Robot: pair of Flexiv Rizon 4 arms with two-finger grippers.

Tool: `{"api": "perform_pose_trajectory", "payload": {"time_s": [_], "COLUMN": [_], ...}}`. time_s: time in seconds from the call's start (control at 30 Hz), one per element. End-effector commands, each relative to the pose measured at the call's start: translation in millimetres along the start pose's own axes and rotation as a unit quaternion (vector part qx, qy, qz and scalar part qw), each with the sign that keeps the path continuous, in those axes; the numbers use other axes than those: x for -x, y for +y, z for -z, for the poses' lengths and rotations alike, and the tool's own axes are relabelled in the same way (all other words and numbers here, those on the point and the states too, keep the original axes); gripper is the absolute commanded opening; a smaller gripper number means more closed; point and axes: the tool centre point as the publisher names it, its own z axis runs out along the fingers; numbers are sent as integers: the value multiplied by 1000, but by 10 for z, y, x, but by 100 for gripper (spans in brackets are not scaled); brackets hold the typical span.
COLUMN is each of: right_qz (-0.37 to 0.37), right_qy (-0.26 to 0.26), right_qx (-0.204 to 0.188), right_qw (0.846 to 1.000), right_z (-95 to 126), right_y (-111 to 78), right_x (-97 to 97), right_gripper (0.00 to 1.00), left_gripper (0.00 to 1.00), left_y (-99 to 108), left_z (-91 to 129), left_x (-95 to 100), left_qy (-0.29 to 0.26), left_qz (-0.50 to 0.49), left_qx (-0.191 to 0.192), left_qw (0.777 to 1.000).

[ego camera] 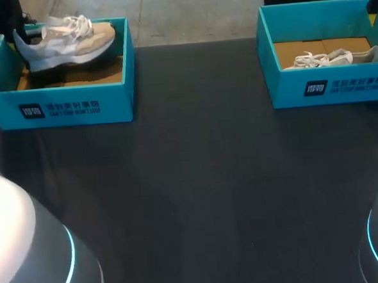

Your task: Take the shoe out of the shoebox, open the shoe tongue, remove and reinsert the insole, then place the shoe into the shoebox

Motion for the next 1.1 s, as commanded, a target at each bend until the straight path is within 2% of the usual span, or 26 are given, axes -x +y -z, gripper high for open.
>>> {"api": "perform_pose_trajectory", "payload": {"time_s": [0.03, 0.37, 0.63, 0.8, 0.97, 1.1], "right_qz": [0, 0, 0, 0, 0, 0], "right_qy": [-1, -1, -1, -1, -1, -1], "right_qx": [1, 1, 1, 1, 1, 1], "right_qw": [1000, 1000, 1000, 1000, 1000, 1000], "right_z": [1, 1, 1, 1, 1, 1], "right_y": [-7, -7, -7, -7, -7, -7], "right_x": [-1, -1, -1, -1, -1, -1], "right_gripper": [100, 100, 100, 100, 100, 100], "left_gripper": [0, 0, 0, 0, 0, 0], "left_y": [-274, -309, -447, -699, -1011, -1265], "left_z": [321, 625, 1052, 1290, 1523, 1719], "left_x": [10, -27, -95, -85, -48, -12], "left_qy": [-2, -2, 8, 21, 16, 22], "left_qz": [-2, -2, -14, -20, -24, -26], "left_qx": [43, 62, 75, 84, 76, 89], "left_qw": [999, 998, 997, 996, 997, 995]}}
